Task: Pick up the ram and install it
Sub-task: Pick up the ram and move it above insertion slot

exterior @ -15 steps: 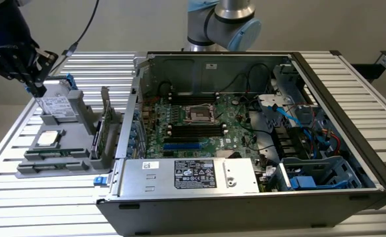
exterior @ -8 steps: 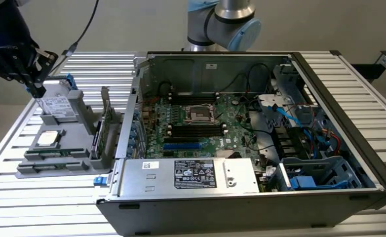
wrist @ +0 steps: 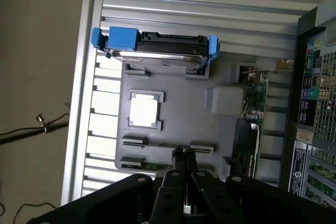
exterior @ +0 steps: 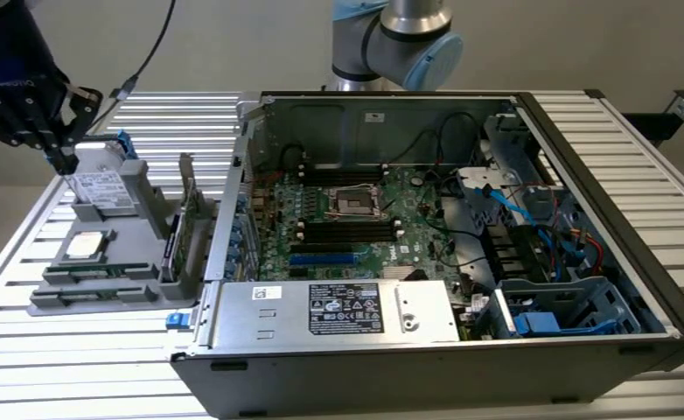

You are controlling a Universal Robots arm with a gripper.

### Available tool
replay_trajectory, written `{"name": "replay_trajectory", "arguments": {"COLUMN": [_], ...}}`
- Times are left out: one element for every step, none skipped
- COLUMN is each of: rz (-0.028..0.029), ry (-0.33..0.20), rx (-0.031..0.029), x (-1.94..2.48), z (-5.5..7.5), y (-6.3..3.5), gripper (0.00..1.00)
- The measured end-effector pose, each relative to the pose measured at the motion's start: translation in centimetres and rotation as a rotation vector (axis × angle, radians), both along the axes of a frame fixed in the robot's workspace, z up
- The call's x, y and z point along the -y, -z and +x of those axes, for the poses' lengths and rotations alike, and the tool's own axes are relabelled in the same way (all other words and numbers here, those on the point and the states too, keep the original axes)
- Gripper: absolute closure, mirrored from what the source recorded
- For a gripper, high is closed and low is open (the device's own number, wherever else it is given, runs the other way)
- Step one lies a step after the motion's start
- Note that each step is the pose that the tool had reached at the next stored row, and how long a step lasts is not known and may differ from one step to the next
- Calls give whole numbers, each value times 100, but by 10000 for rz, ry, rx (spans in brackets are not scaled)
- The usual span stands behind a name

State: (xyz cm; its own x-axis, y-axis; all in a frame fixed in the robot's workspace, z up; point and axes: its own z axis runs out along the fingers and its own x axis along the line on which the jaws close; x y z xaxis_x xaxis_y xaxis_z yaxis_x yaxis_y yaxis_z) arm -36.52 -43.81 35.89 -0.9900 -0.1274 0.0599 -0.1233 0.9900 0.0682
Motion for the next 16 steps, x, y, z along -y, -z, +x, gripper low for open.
{"name": "replay_trajectory", "arguments": {"rz": [0, 0, 0, 0, 0, 0, 0, -1, 0, -1, -1, -1, -1, -1, -2, -2], "ry": [-179, -359, -540, -730, -910, -1089, -1269, -1450, -1628, -1810, -1988, -2185, -2354, -2539, -2720, -2898], "rx": [4, 9, 13, 18, 24, 31, 37, 44, 51, 57, 64, 72, 80, 89, 99, 109], "x": [0, 0, 0, 0, 0, 0, 0, 0, 0, 0, 0, 0, 0, 0, 0, 0], "z": [0, 0, 0, 0, 0, 0, 0, 0, 0, 0, 0, 0, 0, 0, 0, 0], "y": [1, 1, 1, 2, 2, 3, 3, 3, 4, 4, 5, 5, 6, 6, 7, 7], "gripper": [90, 90, 90, 90, 90, 90, 90, 90, 90, 90, 90, 90, 90, 90, 90, 90]}}
